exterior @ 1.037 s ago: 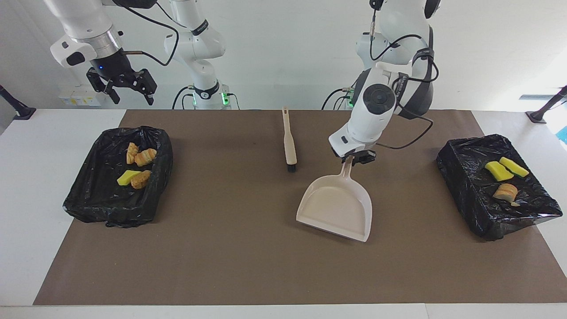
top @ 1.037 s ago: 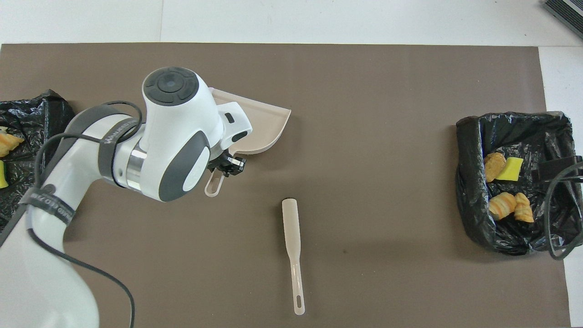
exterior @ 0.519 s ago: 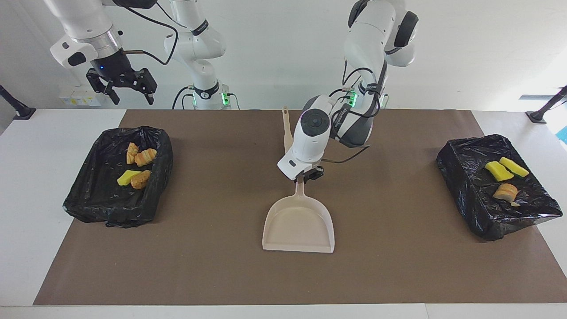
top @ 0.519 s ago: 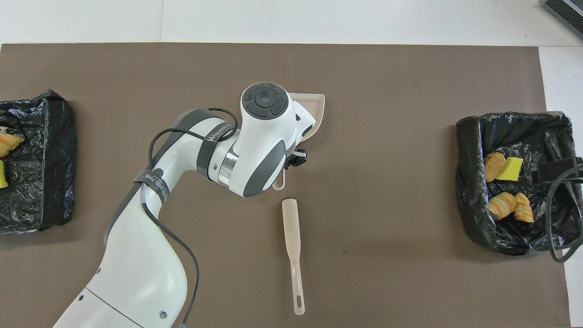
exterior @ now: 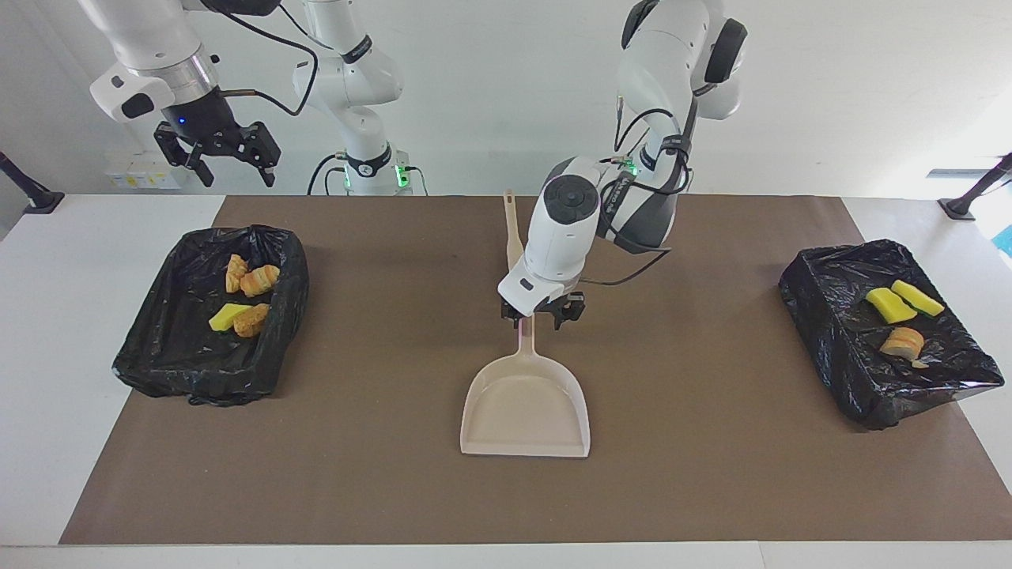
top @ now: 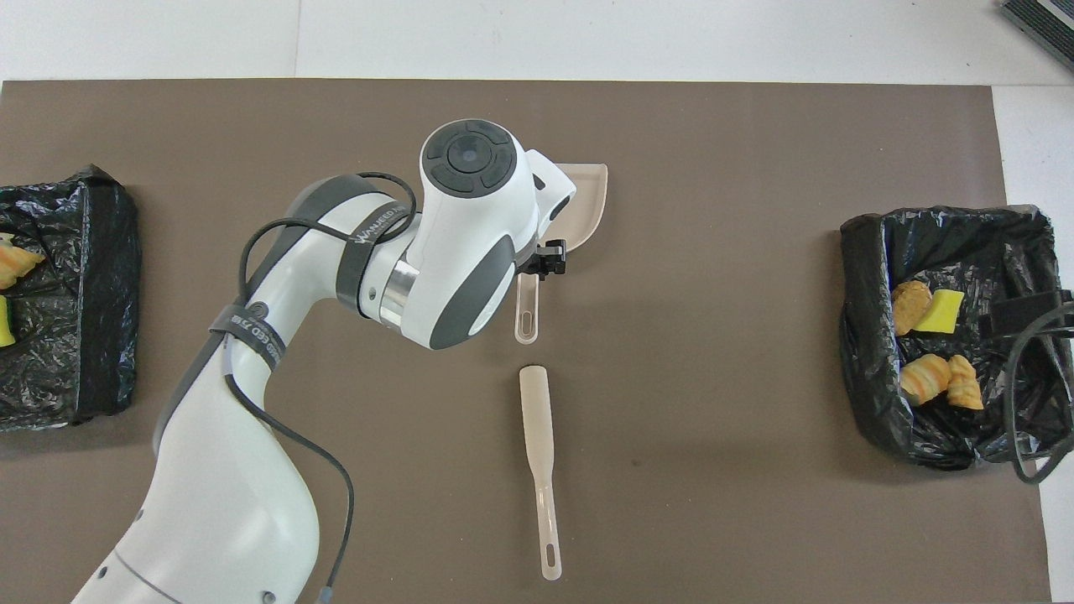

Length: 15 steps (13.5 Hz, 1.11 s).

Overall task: Sweep and dump trash in bin
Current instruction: 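Bring the empty dustpan back to the table center with the left gripper, then set the dustpan down and withdraw the left gripper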

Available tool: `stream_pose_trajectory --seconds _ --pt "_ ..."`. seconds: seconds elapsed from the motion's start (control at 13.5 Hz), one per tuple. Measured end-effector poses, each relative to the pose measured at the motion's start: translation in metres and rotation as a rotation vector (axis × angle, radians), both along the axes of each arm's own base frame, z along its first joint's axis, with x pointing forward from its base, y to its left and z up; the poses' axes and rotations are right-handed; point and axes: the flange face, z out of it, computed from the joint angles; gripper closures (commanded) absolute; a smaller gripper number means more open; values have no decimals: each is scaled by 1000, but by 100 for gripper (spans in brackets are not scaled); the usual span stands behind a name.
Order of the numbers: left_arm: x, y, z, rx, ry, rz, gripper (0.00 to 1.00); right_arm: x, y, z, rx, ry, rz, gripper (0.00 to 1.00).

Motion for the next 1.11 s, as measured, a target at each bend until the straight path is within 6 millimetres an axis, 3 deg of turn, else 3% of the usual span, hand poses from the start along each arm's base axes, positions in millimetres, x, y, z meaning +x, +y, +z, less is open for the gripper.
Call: stream_pose_trajectory --seconds 0.22,0.59,0.89,1.11 --pt "24 63 28 8 0 3 0 0 4 0 -1 0 8 0" --pt "58 195 72 2 -5 -68 0 0 4 0 -1 0 8 0" --pt "49 294 119 -10 -26 -159 0 0 4 0 -1 0 8 0" --pt "23 340 134 -15 -30 -165 0 0 4 0 -1 0 8 0"
